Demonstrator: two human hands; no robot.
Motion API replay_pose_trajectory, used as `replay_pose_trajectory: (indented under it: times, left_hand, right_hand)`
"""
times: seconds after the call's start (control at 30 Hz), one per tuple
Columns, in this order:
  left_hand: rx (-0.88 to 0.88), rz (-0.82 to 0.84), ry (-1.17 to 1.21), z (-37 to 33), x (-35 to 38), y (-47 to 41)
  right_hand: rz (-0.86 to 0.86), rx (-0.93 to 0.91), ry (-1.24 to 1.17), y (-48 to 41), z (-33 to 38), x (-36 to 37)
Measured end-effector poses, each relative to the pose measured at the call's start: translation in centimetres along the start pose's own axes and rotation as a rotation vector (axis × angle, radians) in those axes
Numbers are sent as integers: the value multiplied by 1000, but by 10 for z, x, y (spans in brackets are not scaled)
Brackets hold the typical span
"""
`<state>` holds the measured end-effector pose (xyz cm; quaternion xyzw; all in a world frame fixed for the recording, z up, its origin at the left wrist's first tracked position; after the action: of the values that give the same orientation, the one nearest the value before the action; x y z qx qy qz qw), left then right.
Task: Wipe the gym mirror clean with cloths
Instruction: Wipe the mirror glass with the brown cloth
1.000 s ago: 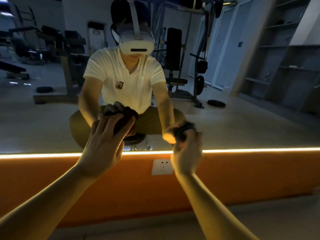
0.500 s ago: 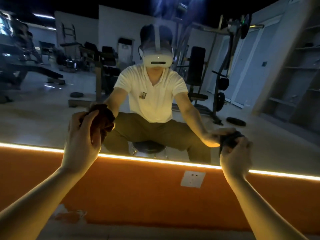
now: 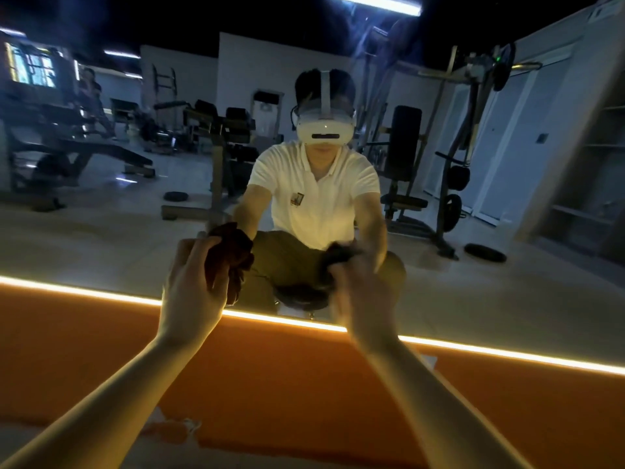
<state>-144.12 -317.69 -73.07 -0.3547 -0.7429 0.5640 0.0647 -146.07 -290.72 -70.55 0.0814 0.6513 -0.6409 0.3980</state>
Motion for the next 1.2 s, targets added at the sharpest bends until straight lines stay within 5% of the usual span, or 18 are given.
replay_pose_trajectory:
  times: [0.1,0.2,0.3,0.53,0.6,0.77,0.83,1.0,1.1,1.2]
  left_hand:
    - [16,17,-37,3,-2,3]
    - [-32,23,-16,-2,-4,1]
    - [-44,29,-14,-4,-4,-1]
    - [-117,-16,46,-3,-10,2]
    - [-138,12,-5,4,-19,5]
    - [-136,45,-64,9,-61,-4]
    - [-112,55,-85,7,-81,-19]
    - [-254,-85,-34,29,-117,-30]
    - [-315,-105,-64,57,-134,-2]
    - [-358,-86,-163,91,-147,7]
  right_hand:
    - [-367,366,25,-22,-60,-53]
    - [-516,592,-43,-45,-54,-60]
    - [-507,356,41,-50,-4,-25]
    - [60,-443,68,8,71,66]
    - [-15,-360,49,-12,68,50]
    - [-434,254,-141,-81,65,-8]
    - [-384,206,-151,-77,82,8]
    - [35,-409,33,-18,139,86]
    - [271,-575,154,-22,149,91]
    - [-113,-377,54,-64,147,66]
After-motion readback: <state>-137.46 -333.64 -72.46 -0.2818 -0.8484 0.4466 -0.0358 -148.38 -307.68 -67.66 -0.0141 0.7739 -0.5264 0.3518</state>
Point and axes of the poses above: each hand's wrist, its own y-axis away from the middle knuckle, its own x-axis out of the palm, z = x × y, the point moved 1 cm from there along -y, towards the middle knuckle, and after that the axes turned 8 degrees about x, right-handed, at the moved point
